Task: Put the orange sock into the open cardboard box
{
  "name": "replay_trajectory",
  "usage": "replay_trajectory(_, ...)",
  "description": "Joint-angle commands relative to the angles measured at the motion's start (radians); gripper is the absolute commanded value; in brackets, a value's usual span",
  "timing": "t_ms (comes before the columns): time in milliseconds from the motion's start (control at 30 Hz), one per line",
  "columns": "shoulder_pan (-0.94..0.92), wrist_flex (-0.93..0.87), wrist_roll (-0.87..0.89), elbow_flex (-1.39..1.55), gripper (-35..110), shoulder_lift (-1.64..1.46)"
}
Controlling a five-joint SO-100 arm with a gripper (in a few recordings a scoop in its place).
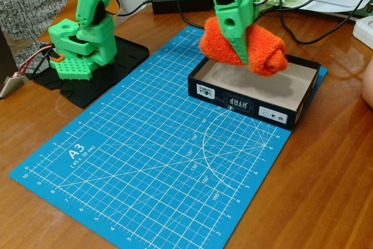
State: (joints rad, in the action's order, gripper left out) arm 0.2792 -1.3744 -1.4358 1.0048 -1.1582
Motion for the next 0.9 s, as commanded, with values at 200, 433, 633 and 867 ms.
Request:
replay_trajectory(200, 0.048, 0.028, 0.061, -0.043, 14, 0.052)
replay_trajectory(433, 0.037, 0.034, 0.055, -0.040, 29, 0.066)
replay_trajectory(633, 0.023, 0.035, 0.066, -0.043, 32, 0.069)
replay_trajectory(867, 0.025, -0.021, 0.129, -0.181, 30, 0.008)
